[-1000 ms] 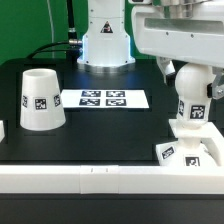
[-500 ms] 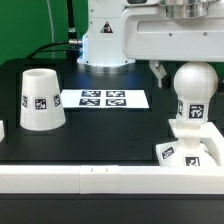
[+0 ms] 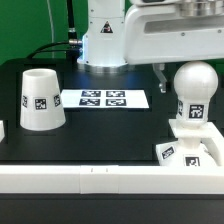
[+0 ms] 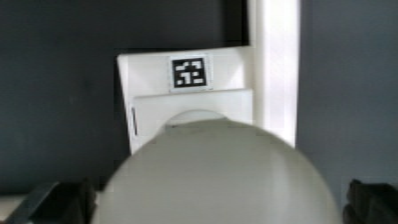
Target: Assemble lamp
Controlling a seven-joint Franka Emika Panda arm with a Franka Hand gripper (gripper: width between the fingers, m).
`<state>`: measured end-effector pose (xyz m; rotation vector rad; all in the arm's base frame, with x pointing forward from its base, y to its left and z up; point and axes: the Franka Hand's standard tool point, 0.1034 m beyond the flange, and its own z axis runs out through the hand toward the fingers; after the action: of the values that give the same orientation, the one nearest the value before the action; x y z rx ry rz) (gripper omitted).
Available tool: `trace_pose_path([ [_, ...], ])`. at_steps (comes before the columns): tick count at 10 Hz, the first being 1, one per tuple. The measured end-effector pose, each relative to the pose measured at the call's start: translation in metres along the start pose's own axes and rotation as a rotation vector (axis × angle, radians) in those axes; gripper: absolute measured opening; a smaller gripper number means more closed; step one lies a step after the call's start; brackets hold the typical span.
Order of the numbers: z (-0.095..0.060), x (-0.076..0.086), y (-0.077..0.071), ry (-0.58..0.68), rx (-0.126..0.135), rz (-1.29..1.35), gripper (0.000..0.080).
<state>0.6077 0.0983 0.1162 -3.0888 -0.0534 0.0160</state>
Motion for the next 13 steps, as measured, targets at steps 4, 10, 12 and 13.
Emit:
trace_pose_path([
  [4, -0.0002, 0.0008, -0.0011, 0.002, -0.008, -0.325, 0.0698],
  [10, -0.0014, 0.002, 0.0019, -0.012, -0.042, -0.791, 0.0698],
  [12, -0.0005, 0.0016, 0.0013, -0.02, -0.05, -0.97, 0.0698],
  [13, -0.0006, 0.0019, 0.0023, -0.025, -0.058, -1.057, 0.0698],
])
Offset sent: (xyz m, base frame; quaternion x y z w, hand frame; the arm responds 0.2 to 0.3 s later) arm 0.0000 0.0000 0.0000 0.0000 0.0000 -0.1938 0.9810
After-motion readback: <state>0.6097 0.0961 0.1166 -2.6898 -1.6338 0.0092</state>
